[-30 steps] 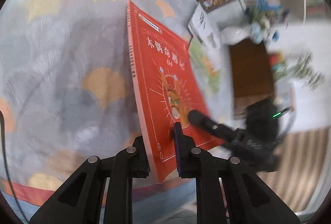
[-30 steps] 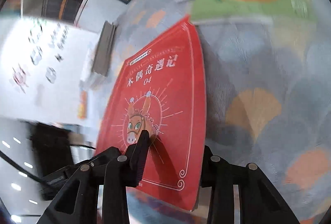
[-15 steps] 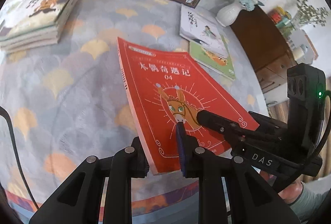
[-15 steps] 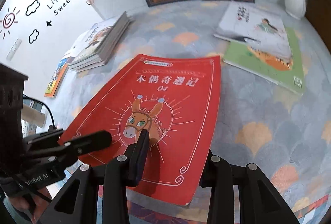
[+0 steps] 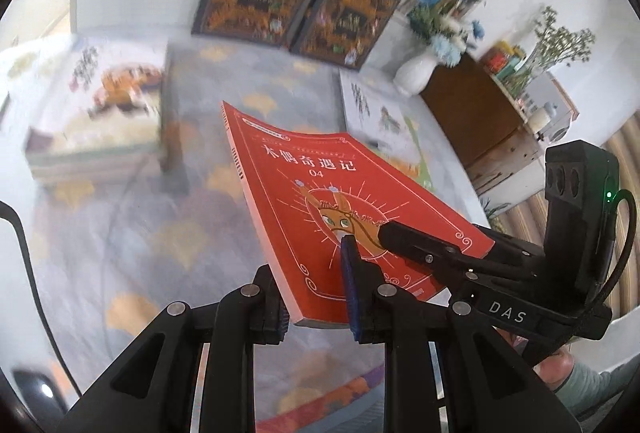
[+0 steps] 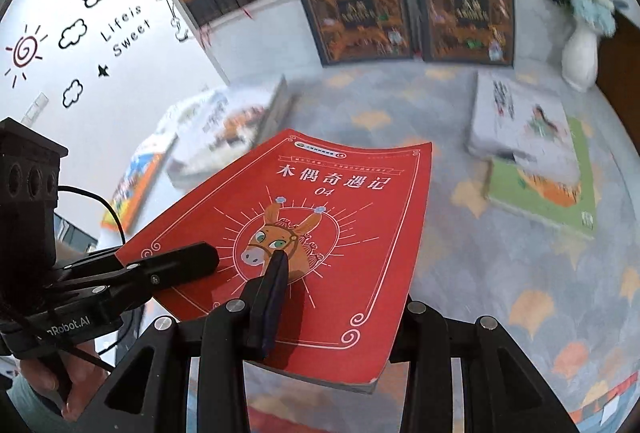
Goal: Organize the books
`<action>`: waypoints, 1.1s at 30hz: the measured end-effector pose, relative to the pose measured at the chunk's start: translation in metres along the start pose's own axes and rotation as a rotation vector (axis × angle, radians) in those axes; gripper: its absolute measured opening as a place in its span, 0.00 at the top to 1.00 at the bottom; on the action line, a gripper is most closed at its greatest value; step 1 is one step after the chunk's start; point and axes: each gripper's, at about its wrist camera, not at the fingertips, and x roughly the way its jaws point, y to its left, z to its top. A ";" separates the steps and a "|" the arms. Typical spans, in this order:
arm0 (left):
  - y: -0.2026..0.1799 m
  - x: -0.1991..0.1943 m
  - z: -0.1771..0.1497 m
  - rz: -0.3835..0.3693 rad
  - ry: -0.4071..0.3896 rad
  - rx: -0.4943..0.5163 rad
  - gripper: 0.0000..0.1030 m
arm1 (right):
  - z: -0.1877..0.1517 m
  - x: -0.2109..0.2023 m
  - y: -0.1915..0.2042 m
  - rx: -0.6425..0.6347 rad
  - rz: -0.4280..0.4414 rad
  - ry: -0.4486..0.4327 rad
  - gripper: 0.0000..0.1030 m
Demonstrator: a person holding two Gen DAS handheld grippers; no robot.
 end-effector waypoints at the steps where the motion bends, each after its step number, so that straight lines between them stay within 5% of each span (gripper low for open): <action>1: 0.006 -0.008 0.006 -0.002 -0.018 0.005 0.81 | 0.007 0.001 0.008 -0.008 0.002 -0.016 0.64; 7: 0.065 -0.045 0.044 0.020 -0.115 -0.014 0.81 | 0.057 0.030 0.069 -0.062 0.036 -0.072 0.63; 15: 0.157 -0.050 0.064 0.062 -0.138 -0.126 0.81 | 0.098 0.112 0.134 -0.104 0.052 0.001 0.62; 24: 0.210 -0.030 0.076 0.058 -0.140 -0.196 0.81 | 0.121 0.171 0.135 0.049 0.129 0.132 0.62; 33: 0.245 -0.012 0.084 0.084 -0.134 -0.266 0.79 | 0.139 0.207 0.132 0.104 0.097 0.177 0.62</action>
